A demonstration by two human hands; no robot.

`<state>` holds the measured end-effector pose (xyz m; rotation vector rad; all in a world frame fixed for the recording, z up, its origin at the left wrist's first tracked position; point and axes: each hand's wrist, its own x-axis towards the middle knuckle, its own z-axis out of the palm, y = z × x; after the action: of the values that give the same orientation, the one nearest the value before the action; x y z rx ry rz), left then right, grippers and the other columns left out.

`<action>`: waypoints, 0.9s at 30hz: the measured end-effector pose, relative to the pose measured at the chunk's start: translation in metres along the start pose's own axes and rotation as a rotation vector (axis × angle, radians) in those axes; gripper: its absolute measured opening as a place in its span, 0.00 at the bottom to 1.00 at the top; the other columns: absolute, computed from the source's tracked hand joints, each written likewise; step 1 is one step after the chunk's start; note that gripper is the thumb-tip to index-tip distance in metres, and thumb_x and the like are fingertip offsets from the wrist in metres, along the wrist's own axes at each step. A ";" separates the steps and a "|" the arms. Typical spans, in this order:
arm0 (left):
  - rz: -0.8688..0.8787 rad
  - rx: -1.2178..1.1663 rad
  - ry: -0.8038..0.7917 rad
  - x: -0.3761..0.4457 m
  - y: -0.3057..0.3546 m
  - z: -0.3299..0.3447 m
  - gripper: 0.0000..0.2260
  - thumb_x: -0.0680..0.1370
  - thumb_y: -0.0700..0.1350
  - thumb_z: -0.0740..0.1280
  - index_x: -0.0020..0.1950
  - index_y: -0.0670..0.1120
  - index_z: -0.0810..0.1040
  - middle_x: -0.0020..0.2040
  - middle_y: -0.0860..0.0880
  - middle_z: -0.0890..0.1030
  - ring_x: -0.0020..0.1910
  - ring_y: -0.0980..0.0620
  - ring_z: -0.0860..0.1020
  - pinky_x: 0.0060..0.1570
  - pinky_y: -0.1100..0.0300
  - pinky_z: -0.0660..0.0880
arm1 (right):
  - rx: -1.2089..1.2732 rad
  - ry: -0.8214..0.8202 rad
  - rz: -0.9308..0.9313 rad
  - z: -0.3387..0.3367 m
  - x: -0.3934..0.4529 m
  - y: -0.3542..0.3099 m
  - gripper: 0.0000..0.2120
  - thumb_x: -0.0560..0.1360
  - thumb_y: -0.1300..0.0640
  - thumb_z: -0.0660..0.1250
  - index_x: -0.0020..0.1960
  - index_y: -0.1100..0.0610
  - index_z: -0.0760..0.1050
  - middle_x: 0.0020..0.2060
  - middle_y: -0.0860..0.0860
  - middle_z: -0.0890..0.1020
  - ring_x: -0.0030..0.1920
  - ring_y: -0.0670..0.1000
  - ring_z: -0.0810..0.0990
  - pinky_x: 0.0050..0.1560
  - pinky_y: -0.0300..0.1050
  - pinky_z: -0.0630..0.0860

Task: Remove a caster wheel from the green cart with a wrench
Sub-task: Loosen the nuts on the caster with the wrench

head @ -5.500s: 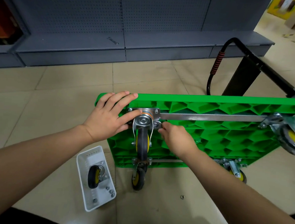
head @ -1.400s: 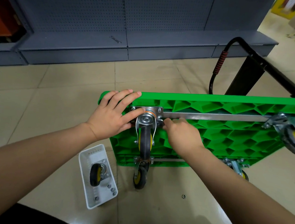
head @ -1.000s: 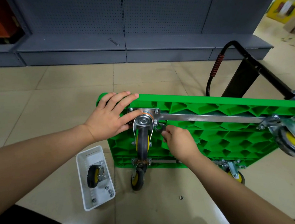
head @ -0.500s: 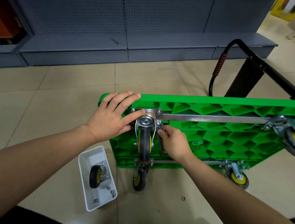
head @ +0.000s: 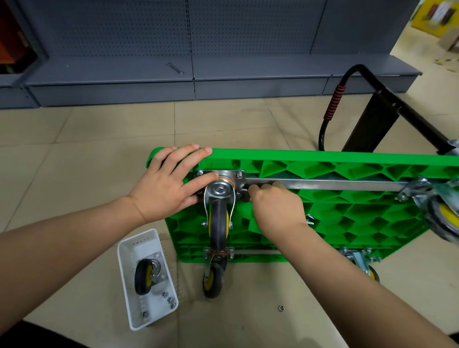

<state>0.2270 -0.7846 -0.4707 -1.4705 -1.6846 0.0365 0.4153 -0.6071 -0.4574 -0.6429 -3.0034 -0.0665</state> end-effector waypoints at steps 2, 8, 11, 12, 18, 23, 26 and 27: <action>-0.003 -0.005 0.003 0.000 0.000 -0.001 0.27 0.74 0.59 0.73 0.71 0.55 0.76 0.76 0.41 0.70 0.72 0.38 0.69 0.67 0.42 0.64 | 0.001 -0.017 0.014 -0.001 -0.001 0.002 0.10 0.82 0.60 0.60 0.62 0.55 0.75 0.55 0.53 0.82 0.60 0.58 0.77 0.40 0.47 0.68; 0.000 -0.002 0.005 0.000 0.000 0.002 0.27 0.74 0.59 0.73 0.72 0.55 0.76 0.76 0.41 0.70 0.72 0.39 0.69 0.68 0.42 0.63 | 0.343 -0.149 0.112 0.015 -0.002 0.024 0.09 0.83 0.53 0.60 0.52 0.57 0.75 0.49 0.62 0.82 0.51 0.64 0.80 0.40 0.49 0.70; -0.005 -0.012 0.012 0.000 -0.001 0.001 0.27 0.74 0.59 0.73 0.72 0.55 0.76 0.76 0.41 0.70 0.72 0.39 0.69 0.68 0.42 0.63 | 0.535 -0.164 0.136 0.025 -0.003 0.020 0.11 0.82 0.52 0.63 0.46 0.58 0.76 0.43 0.61 0.82 0.46 0.64 0.79 0.43 0.55 0.77; -0.004 -0.020 0.012 0.000 0.000 0.001 0.27 0.74 0.59 0.73 0.72 0.55 0.75 0.76 0.41 0.70 0.72 0.38 0.69 0.68 0.42 0.64 | 0.581 -0.161 0.149 0.028 -0.004 0.018 0.11 0.82 0.52 0.63 0.45 0.58 0.76 0.41 0.60 0.82 0.44 0.63 0.79 0.44 0.56 0.78; -0.002 -0.007 0.011 -0.001 0.000 0.003 0.27 0.74 0.59 0.73 0.72 0.55 0.75 0.76 0.41 0.70 0.72 0.39 0.69 0.68 0.42 0.63 | 0.704 -0.129 0.164 0.036 -0.002 0.005 0.13 0.81 0.53 0.64 0.44 0.61 0.76 0.35 0.57 0.79 0.39 0.59 0.75 0.39 0.51 0.71; -0.002 -0.011 -0.003 -0.002 -0.001 0.002 0.28 0.73 0.58 0.74 0.72 0.55 0.75 0.76 0.41 0.69 0.73 0.38 0.68 0.68 0.42 0.63 | 0.818 -0.048 0.200 0.045 -0.004 -0.002 0.11 0.82 0.54 0.65 0.45 0.60 0.77 0.35 0.55 0.81 0.36 0.54 0.77 0.37 0.45 0.70; -0.002 -0.012 -0.004 -0.001 0.000 0.002 0.27 0.73 0.58 0.74 0.72 0.55 0.75 0.76 0.41 0.69 0.72 0.38 0.69 0.68 0.42 0.64 | 0.883 -0.021 0.220 0.048 -0.006 -0.002 0.08 0.82 0.54 0.65 0.47 0.56 0.79 0.36 0.54 0.82 0.39 0.54 0.82 0.41 0.45 0.75; -0.001 -0.012 -0.002 -0.001 0.000 0.002 0.27 0.74 0.58 0.73 0.72 0.55 0.75 0.76 0.41 0.69 0.72 0.38 0.69 0.68 0.42 0.64 | 0.889 -0.024 0.228 0.049 -0.006 -0.002 0.08 0.82 0.54 0.65 0.47 0.55 0.79 0.36 0.54 0.83 0.40 0.55 0.82 0.43 0.46 0.76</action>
<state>0.2255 -0.7842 -0.4726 -1.4784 -1.6898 0.0270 0.4168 -0.6080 -0.5066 -0.8229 -2.5316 1.1923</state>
